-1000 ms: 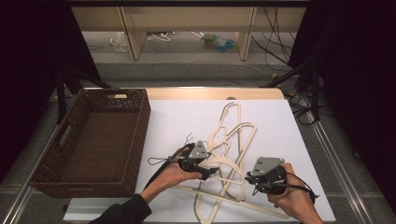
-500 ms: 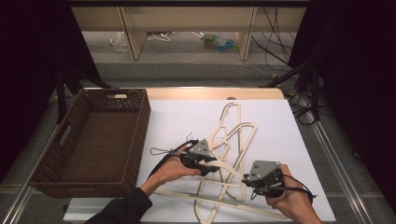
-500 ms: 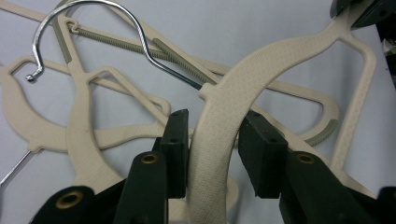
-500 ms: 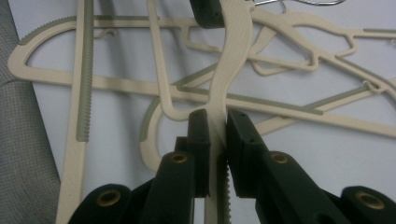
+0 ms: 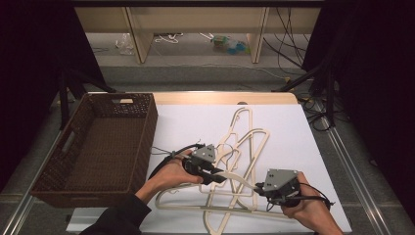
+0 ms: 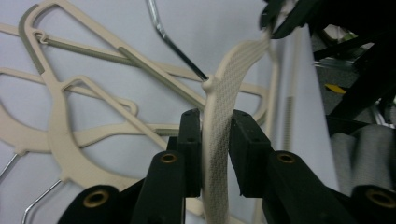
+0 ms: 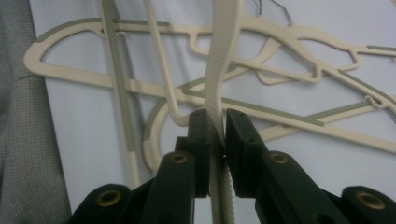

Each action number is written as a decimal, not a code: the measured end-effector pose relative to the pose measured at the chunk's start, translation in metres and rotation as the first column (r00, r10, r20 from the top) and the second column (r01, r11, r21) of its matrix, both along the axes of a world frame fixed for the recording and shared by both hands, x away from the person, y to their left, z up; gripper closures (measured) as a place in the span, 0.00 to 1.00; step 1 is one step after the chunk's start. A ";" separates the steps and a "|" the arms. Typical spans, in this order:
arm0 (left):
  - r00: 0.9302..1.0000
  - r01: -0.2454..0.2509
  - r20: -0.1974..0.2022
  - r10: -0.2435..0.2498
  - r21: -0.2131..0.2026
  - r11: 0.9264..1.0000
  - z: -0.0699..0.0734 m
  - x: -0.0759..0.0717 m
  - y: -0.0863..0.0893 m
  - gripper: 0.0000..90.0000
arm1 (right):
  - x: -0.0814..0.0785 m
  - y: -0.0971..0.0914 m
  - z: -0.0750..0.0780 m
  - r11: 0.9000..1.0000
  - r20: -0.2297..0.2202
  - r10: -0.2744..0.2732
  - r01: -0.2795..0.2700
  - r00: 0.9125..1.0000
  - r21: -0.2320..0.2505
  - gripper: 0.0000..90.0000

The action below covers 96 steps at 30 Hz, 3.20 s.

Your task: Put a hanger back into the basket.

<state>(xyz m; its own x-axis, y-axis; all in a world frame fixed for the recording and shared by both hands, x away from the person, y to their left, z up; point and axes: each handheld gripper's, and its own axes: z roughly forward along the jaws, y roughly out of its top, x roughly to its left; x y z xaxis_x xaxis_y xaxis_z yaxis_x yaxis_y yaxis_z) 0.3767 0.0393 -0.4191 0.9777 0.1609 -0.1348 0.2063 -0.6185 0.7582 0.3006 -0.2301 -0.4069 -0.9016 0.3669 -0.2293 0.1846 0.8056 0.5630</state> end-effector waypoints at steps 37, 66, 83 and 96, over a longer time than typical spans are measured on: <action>0.961 -0.271 0.039 0.273 -0.056 0.961 0.106 -0.009 0.055 0.95 | -0.033 -0.013 0.018 0.922 -0.010 -0.219 0.210 0.976 0.325 0.47; 0.819 -0.538 0.170 0.547 -0.100 0.837 0.189 0.015 0.222 0.95 | -0.025 -0.011 -0.001 0.925 -0.067 -0.214 0.224 0.975 0.306 0.45; 0.736 -0.639 0.169 0.655 -0.144 0.755 0.166 0.035 0.301 0.95 | -0.023 -0.011 -0.007 0.929 -0.089 -0.216 0.233 0.972 0.289 0.41; 0.678 -0.707 0.134 0.723 -0.154 0.691 0.136 0.045 0.341 0.95 | -0.021 -0.010 -0.010 0.931 -0.092 -0.212 0.230 0.973 0.282 0.41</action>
